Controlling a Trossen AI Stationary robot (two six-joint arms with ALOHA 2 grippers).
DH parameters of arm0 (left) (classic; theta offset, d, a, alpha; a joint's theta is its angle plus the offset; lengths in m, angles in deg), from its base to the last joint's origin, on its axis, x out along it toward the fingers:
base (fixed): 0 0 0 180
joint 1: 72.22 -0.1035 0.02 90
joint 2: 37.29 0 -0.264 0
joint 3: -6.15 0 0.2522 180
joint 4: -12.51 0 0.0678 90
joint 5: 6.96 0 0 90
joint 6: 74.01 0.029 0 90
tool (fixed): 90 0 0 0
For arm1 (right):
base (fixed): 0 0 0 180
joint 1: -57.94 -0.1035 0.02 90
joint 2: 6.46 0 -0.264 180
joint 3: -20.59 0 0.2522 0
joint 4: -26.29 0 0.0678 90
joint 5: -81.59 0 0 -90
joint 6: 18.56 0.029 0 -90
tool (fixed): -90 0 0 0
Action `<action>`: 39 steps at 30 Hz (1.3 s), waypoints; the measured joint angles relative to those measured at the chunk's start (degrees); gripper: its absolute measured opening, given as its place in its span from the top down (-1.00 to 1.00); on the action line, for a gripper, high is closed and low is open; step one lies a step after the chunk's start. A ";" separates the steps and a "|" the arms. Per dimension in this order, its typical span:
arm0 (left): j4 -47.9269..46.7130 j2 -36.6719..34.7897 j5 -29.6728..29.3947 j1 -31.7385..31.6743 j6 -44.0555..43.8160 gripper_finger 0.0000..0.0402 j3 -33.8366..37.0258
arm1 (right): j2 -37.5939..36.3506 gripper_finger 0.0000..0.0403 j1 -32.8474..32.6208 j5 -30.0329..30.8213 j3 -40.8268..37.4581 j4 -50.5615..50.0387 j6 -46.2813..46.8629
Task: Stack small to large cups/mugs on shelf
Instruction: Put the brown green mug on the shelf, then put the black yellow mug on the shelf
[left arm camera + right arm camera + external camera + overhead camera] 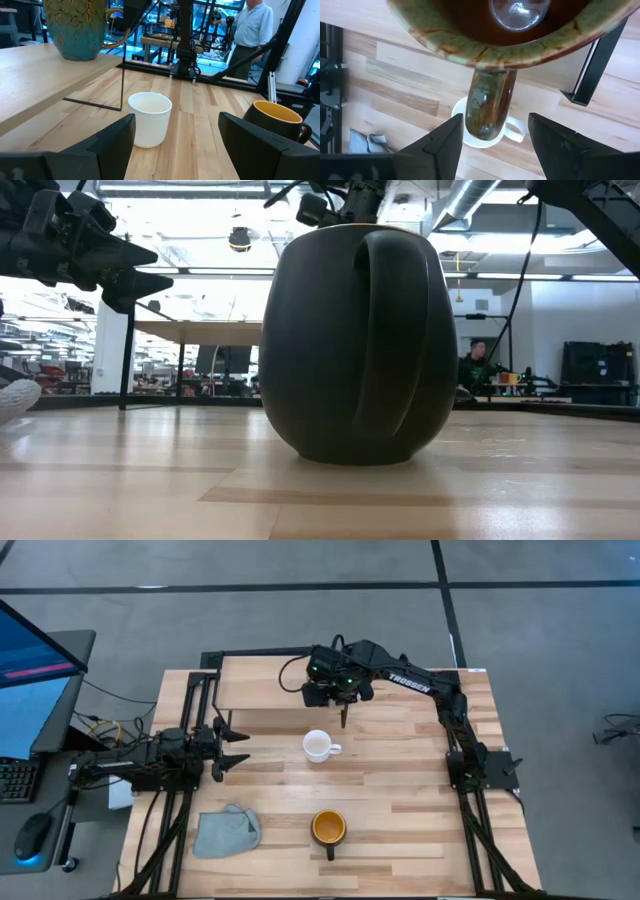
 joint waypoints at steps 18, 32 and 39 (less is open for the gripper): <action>0.00 0.01 -0.01 -0.01 0.00 -0.38 0.00 | 0.00 -0.21 -0.37 -1.49 0.00 3.27 -0.13; -0.02 0.01 -0.01 0.00 0.01 -0.38 0.00 | 0.00 -0.21 -0.37 -2.61 0.01 2.97 -0.65; -0.02 0.02 0.00 0.00 0.00 -0.38 0.00 | 0.00 -0.21 -0.78 -3.17 0.01 0.76 -0.90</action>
